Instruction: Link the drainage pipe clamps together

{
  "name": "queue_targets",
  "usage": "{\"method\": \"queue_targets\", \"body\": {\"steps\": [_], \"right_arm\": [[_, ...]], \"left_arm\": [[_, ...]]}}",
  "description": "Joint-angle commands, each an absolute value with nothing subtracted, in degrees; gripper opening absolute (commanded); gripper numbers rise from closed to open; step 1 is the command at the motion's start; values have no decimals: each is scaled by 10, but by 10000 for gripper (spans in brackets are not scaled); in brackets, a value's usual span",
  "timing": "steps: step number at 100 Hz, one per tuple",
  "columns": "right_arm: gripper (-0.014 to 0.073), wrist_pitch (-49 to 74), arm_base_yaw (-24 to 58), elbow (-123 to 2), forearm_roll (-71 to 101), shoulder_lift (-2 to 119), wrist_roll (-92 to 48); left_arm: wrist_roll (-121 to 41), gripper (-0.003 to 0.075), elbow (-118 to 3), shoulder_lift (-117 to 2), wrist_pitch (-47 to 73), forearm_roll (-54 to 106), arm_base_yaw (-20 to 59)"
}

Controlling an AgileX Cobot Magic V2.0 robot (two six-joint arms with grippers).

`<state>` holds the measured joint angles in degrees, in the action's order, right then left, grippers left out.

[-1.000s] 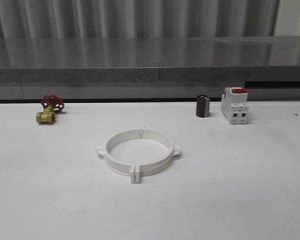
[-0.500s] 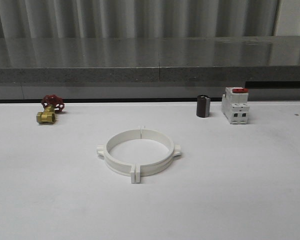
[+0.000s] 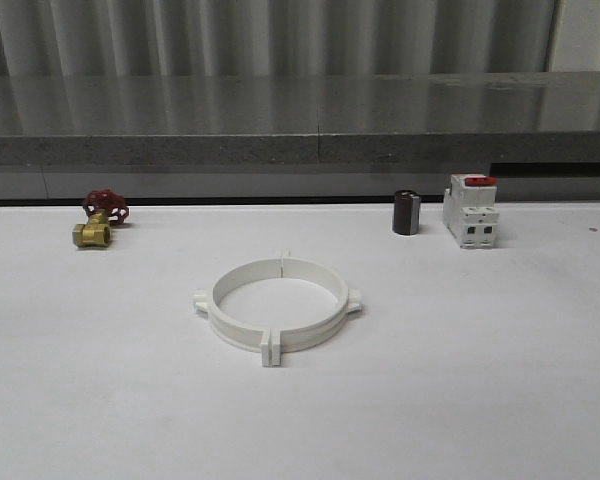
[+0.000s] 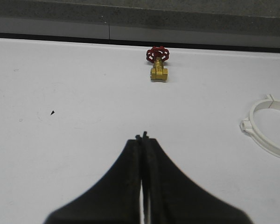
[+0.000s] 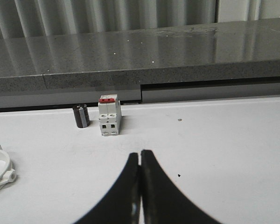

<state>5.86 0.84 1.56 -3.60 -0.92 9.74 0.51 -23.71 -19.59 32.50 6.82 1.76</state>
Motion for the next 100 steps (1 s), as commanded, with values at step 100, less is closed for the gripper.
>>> {"method": "queue_targets", "body": {"steps": [100], "right_arm": [[-118, 21, 4, 7, -36, -18, 91]], "left_arm": [[87, -20, -39, 2, 90, -40, 17]]}}
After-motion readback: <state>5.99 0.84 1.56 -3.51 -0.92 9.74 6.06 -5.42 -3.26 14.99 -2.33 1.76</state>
